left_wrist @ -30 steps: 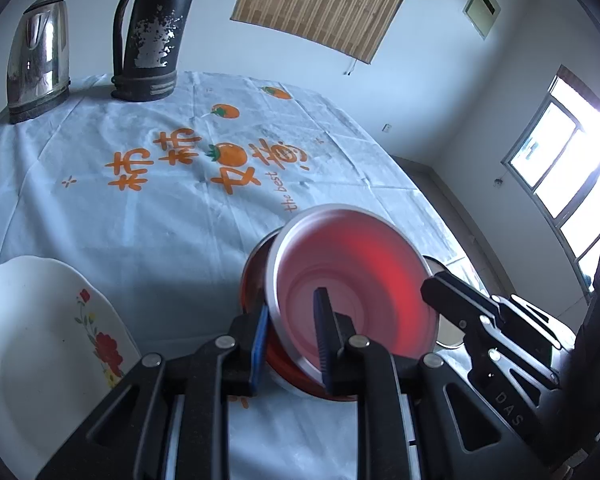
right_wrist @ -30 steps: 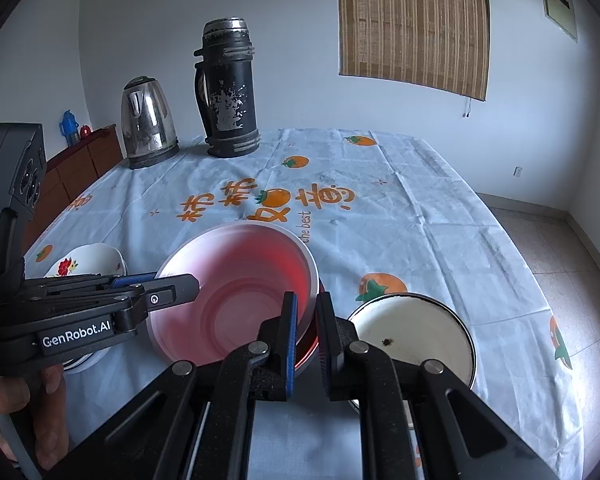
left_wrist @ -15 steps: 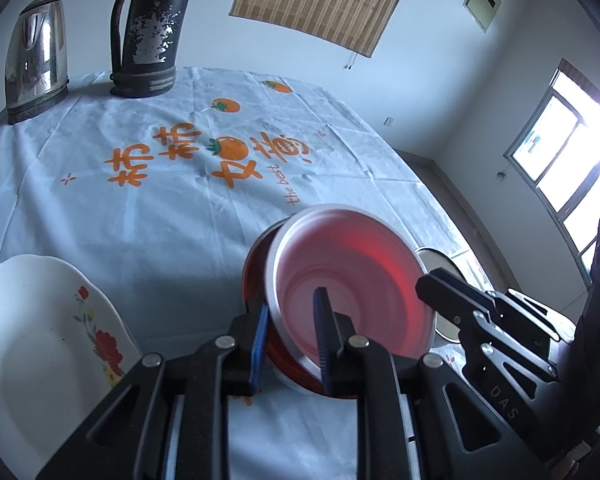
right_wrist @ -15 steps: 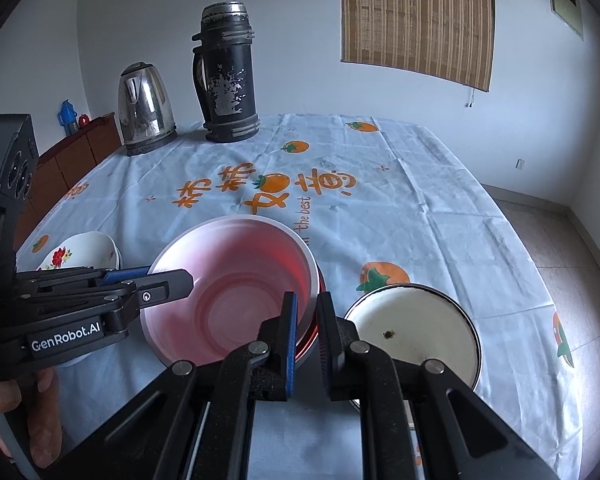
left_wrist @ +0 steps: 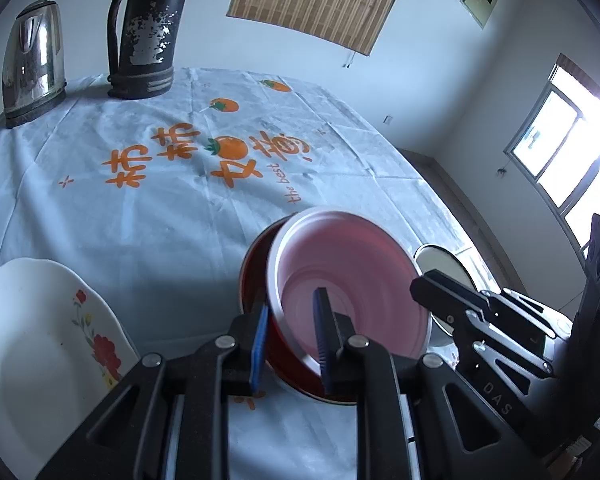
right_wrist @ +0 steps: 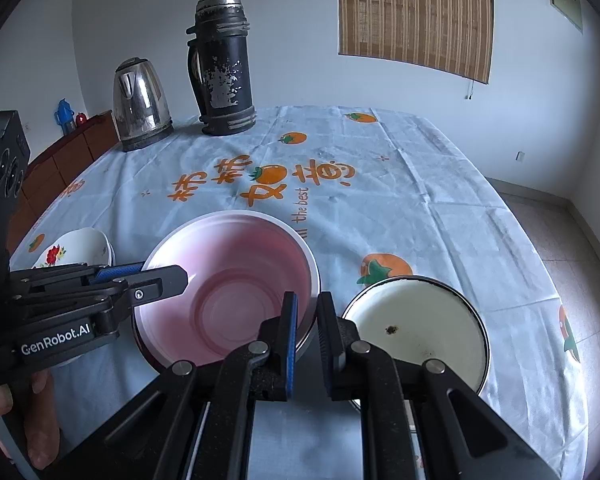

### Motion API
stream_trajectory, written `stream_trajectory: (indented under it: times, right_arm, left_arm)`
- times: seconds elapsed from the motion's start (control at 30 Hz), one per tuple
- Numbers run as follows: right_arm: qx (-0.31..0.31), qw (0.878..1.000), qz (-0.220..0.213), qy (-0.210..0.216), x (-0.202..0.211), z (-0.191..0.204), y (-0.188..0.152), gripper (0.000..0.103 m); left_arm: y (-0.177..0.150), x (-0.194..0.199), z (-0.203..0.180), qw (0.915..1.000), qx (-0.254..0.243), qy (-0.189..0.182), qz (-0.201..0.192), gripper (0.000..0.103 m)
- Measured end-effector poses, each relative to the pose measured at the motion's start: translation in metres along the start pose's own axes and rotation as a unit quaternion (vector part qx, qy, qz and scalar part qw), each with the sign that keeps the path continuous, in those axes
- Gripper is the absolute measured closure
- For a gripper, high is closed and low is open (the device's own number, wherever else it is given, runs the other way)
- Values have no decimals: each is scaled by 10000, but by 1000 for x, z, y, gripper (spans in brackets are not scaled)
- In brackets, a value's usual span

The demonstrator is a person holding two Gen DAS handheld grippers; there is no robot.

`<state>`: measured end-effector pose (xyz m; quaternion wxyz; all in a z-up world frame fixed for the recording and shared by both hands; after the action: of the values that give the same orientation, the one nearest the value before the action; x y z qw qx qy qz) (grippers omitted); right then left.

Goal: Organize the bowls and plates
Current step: 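Lower the pink bowl into the red bowl with both tools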

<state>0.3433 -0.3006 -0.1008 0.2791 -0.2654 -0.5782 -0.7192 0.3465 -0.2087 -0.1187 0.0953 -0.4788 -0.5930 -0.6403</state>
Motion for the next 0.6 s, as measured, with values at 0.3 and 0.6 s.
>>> stream_trajectory:
  times: [0.3, 0.6]
  right_arm:
    - [31, 10000, -8, 21, -1, 3, 0, 91]
    - [40, 10000, 32, 34, -5, 6, -2, 91]
  left_arm:
    - [1, 0, 5, 10000, 19, 19, -19, 85]
    - [1, 3, 9, 10000, 44, 48, -56, 84]
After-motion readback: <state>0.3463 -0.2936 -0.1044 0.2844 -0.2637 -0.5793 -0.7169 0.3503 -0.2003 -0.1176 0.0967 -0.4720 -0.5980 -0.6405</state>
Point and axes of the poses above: each gripper's, at about its wrist camera, not at the fingertips, and x roughly against the way its jaws point, z to its left, y to its top, the point moved 10 cm from there along -x, roughly the way its jaws point, and after that the axes turned 15 degrees about -x, right-handed, at the moved point
